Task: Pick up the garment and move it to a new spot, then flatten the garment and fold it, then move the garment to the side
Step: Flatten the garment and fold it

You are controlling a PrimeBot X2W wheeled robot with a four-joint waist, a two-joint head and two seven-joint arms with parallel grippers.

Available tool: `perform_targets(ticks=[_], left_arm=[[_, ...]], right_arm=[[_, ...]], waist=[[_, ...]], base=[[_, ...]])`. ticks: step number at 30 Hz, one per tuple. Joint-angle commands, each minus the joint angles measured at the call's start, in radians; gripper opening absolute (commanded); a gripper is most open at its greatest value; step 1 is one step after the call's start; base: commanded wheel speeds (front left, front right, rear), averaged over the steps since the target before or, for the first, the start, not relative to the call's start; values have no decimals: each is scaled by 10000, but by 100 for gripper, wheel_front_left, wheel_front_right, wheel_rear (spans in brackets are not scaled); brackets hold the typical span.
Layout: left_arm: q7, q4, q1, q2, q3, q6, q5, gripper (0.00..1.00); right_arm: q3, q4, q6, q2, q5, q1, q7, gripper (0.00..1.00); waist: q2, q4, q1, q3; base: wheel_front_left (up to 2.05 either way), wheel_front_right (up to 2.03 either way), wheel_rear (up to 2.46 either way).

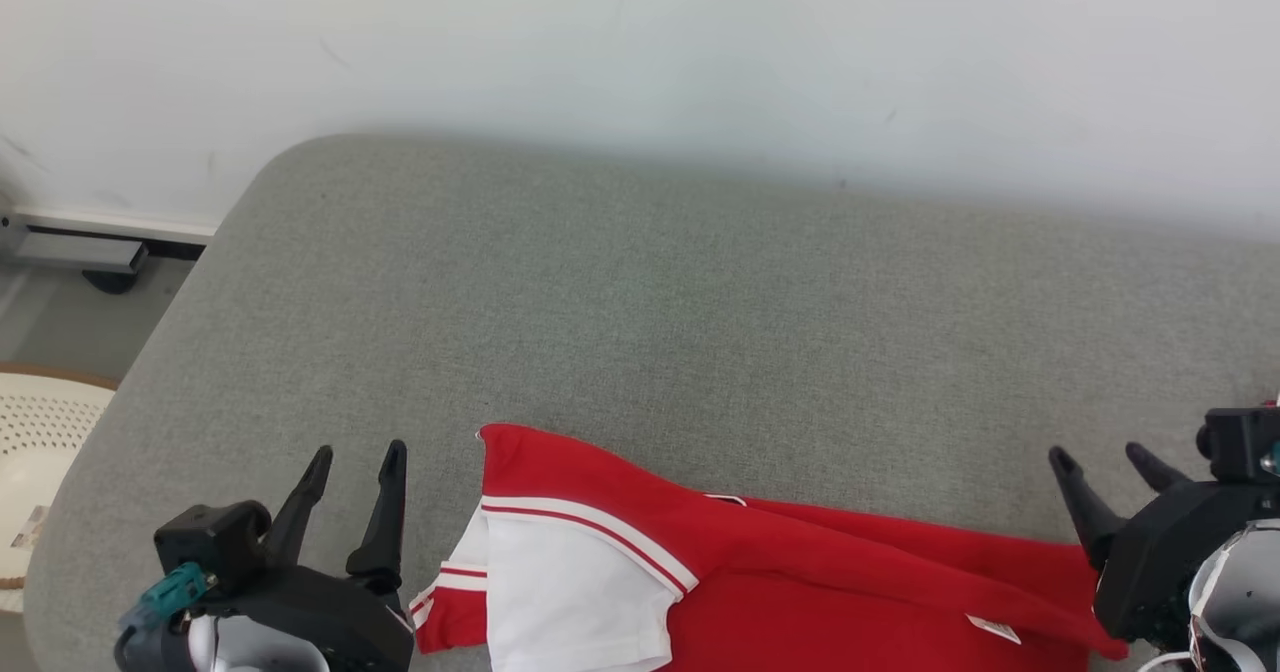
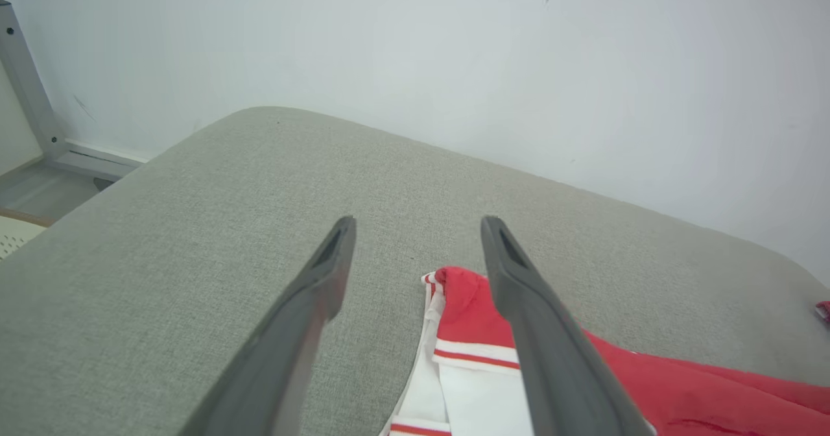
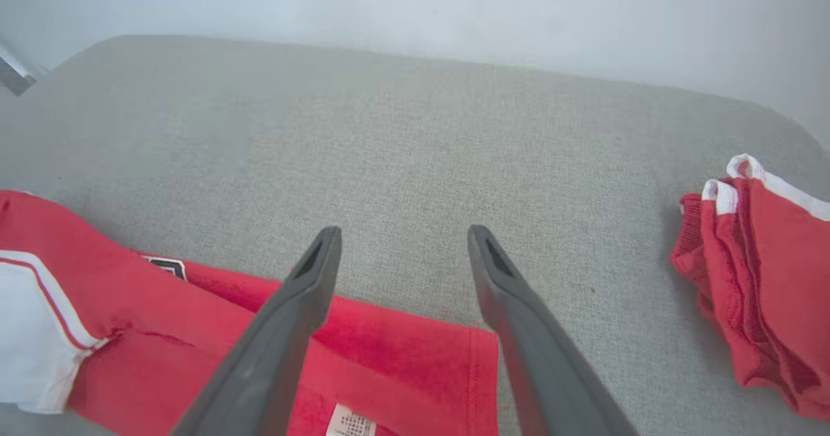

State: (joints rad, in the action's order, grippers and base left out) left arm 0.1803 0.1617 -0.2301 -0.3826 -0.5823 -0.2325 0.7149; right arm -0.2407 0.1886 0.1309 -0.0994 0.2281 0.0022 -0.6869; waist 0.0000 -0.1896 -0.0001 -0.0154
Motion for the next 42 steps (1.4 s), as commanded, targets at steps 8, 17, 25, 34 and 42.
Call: perform_targets(ticks=[8,17,25,34,42], left_arm=[[653,44,-214,-146,-100,120,-822,100],[788,415,151,-211,-129,291,-1012,100],[824,889,632,-34,210,330,-494,100],[858,1386,762,152,265,412,-945,100],[866,689,1040,551,1417,502,-1771,100]], right_arm=[[-424,-1077,-2,447,-20,-229,3211,100],[-280,-2418,-2,477,712,-140,5921,100],[241,-3540,-2,477,934,-103,7628,100],[717,-4594,-2,474,938,-283,8430,100],[652,-5035,-2,473,947,-399,8611,100]], waist=[[0,378,1,464],[0,713,1,638],[0,937,1,721],[0,1155,1,694],[0,1239,1,696]], base=[[0,0,0],[0,0,0],[0,0,0],[0,0,0],[0,0,0]])
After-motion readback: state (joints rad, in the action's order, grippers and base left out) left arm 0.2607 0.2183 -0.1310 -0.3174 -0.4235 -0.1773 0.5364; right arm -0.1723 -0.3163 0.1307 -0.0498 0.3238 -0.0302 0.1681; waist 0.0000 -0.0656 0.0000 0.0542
